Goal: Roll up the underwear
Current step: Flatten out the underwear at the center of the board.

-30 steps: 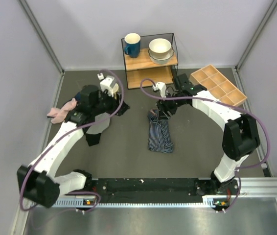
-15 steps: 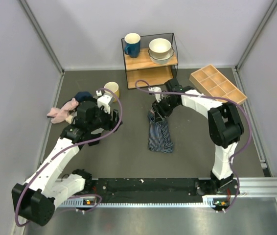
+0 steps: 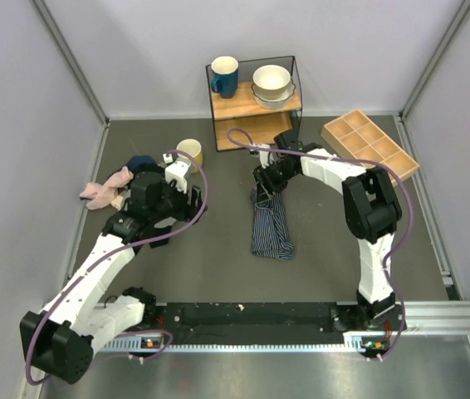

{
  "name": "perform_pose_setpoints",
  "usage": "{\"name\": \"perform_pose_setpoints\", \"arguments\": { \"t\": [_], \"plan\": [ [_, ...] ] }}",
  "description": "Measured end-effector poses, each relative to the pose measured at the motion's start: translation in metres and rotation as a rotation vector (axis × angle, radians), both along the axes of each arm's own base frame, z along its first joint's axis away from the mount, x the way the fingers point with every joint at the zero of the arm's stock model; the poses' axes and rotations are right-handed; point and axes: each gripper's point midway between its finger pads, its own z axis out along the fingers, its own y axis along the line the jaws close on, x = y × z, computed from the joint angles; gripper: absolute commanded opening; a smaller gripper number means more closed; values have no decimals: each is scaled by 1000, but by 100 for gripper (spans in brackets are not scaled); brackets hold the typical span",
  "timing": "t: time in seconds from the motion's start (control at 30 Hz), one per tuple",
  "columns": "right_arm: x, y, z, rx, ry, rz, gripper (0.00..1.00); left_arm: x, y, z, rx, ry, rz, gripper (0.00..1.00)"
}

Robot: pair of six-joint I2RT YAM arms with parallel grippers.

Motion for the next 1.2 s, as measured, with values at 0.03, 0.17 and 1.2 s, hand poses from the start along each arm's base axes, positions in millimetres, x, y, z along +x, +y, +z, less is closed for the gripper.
{"name": "perform_pose_setpoints", "arguments": {
  "t": [0.03,0.17,1.2],
  "plan": [
    [0,0,-2,-3,6,-1,52,0,0,0,0,0,0,71],
    [-1,0,-3,-2,12,-2,58,0,0,0,0,0,0,72],
    [6,-17,-3,8,12,2,43,-1,-2,-1,-6,9,-14,72]
  ]
}}
